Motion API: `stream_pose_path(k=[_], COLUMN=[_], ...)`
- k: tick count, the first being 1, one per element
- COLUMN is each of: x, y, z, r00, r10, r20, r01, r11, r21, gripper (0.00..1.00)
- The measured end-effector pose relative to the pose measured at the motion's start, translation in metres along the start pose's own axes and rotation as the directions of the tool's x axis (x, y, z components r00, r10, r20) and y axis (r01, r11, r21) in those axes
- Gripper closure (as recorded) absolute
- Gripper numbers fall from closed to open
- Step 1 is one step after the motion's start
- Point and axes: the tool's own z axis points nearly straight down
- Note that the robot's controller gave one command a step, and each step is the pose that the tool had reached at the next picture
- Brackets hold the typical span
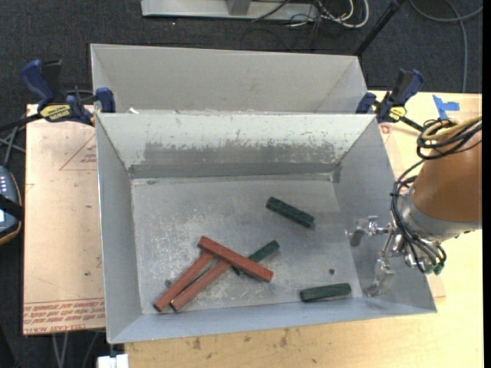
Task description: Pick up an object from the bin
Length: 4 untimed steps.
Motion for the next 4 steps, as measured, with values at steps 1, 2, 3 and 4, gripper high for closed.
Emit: stream_pose_path(k=[1,2,3,4], x=[-0.002,-0.006,-0.014,0.001], y=[0.001,0.021,0.049,0.058], z=[-0.004,0.038,0.067,0.067], r00=[1.000,0.998,1.000,0.991], r10=[-0.004,-0.062,0.006,-0.133], r20=[0.007,0.014,0.009,0.008], r01=[0.004,0.062,-0.006,0.133], r11=[1.000,0.998,1.000,0.991], r21=[0.002,0.005,0.001,0.002], gripper=[0.00,0.00,0.00,1.00])
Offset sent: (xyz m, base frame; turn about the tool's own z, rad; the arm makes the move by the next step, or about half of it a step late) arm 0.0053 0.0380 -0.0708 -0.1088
